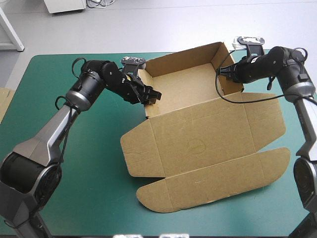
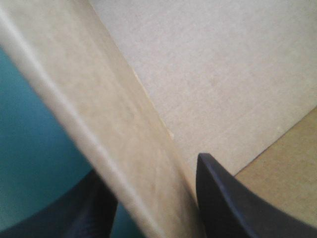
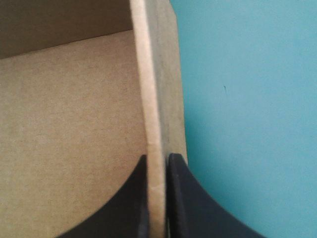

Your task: Fold the box

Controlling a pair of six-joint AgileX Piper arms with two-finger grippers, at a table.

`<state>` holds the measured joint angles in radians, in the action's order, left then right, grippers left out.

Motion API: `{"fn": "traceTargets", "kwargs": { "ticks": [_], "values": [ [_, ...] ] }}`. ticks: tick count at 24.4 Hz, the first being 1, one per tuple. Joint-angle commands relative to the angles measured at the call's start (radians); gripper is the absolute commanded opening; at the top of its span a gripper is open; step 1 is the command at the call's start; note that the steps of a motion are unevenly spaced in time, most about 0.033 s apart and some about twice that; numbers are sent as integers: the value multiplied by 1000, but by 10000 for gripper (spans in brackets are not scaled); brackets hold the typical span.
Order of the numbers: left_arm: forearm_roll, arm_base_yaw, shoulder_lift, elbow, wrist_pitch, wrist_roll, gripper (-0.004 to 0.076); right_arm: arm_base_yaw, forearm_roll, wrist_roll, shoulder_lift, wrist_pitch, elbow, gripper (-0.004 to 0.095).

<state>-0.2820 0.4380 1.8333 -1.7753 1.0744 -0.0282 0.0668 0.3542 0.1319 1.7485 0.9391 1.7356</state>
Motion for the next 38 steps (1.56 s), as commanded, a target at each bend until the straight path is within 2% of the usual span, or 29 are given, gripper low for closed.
{"fn": "traceTargets", "kwargs": {
  "ticks": [1, 5, 7, 10, 15, 18, 20, 24, 26, 32, 38],
  "values": [
    [134, 26, 3, -71, 61, 35, 328, 30, 97, -117, -45, -75, 35, -13],
    [207, 39, 63, -155, 145, 50, 316, 59, 57, -178, -34, -94, 35, -14],
    [249, 41, 87, -187, 177, 50, 276, 59, 57, -204, -32, -102, 35, -14],
    [282, 41, 102, -209, 178, 50, 172, 59, 57, -239, -24, -102, 35, -14],
    [327, 41, 101, -215, 103, 50, -8, 74, 46, -294, -15, -92, 35, -13],
    [333, 41, 107, -215, 77, 50, -10, 88, 38, -320, -5, -79, 35, -13],
    [360, 41, 117, -215, 94, 45, -10, 109, -25, -329, 8, -41, 35, -13],
    [368, 41, 158, -215, 159, 28, -10, 176, -169, -315, 59, 54, 35, -13],
    [376, 41, 180, -204, 165, 35, -10, 211, -301, -315, 92, 98, 35, -13],
    [416, 41, 235, -184, 151, 95, -10, 215, -429, -296, 122, 82, 35, -14],
    [416, 41, 267, -183, 147, 105, -10, 215, -436, -293, 166, 71, 35, -13]
  ]
}}
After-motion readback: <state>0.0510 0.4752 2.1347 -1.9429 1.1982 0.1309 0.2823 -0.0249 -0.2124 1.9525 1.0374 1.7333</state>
